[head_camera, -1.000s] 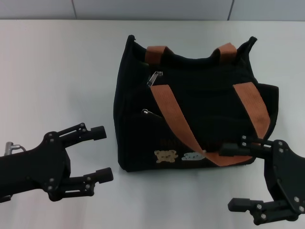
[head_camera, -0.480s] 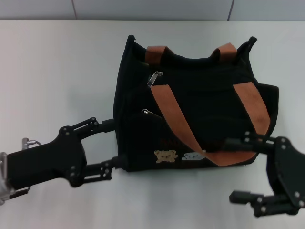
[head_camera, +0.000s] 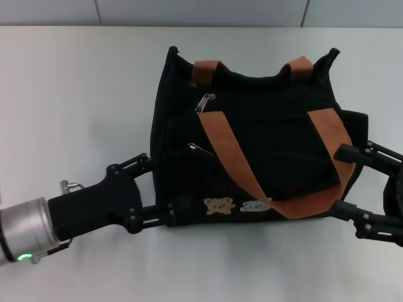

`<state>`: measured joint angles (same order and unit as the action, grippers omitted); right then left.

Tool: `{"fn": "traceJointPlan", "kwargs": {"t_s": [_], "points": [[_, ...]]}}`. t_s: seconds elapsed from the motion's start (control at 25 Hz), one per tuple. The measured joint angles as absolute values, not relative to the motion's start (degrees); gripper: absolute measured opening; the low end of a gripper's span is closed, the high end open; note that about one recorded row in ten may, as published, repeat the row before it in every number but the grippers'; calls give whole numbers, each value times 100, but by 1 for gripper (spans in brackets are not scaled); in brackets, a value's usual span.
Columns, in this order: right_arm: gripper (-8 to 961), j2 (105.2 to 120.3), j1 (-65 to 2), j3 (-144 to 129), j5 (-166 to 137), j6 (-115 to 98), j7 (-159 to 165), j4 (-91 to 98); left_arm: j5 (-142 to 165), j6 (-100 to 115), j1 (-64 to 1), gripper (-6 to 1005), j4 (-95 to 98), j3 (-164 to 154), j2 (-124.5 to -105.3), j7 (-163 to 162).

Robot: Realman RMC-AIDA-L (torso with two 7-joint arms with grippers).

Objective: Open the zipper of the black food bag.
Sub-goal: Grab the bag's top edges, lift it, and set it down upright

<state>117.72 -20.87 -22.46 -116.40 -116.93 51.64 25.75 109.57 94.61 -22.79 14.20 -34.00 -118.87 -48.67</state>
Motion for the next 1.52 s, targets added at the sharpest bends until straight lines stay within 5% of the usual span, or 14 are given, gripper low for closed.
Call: {"fn": "traceJointPlan", "kwargs": {"t_s": [0.56,0.88,1.12,1.52], "points": [[839,11775,-2048,-2233,-11636,-11590,5164,2532,10727,9139,-2362,693,989,-3227,-11897,-4074],[839,11778,-2063,-2232,-11636,-11545,5179,2531,10715,9158,-2348,226,985,-3234,-11885,-3992],[839,11793,-2074,-2232,-11636,-11512,5201,2531,10714,9158,-2346,122,1013,-3226,-11880,-3889],[839,11814,-2090,-2116,-11268,-11509,5539,2504,10712,9419,-2227,98,1458,-2697,-11835,-3457]]}}
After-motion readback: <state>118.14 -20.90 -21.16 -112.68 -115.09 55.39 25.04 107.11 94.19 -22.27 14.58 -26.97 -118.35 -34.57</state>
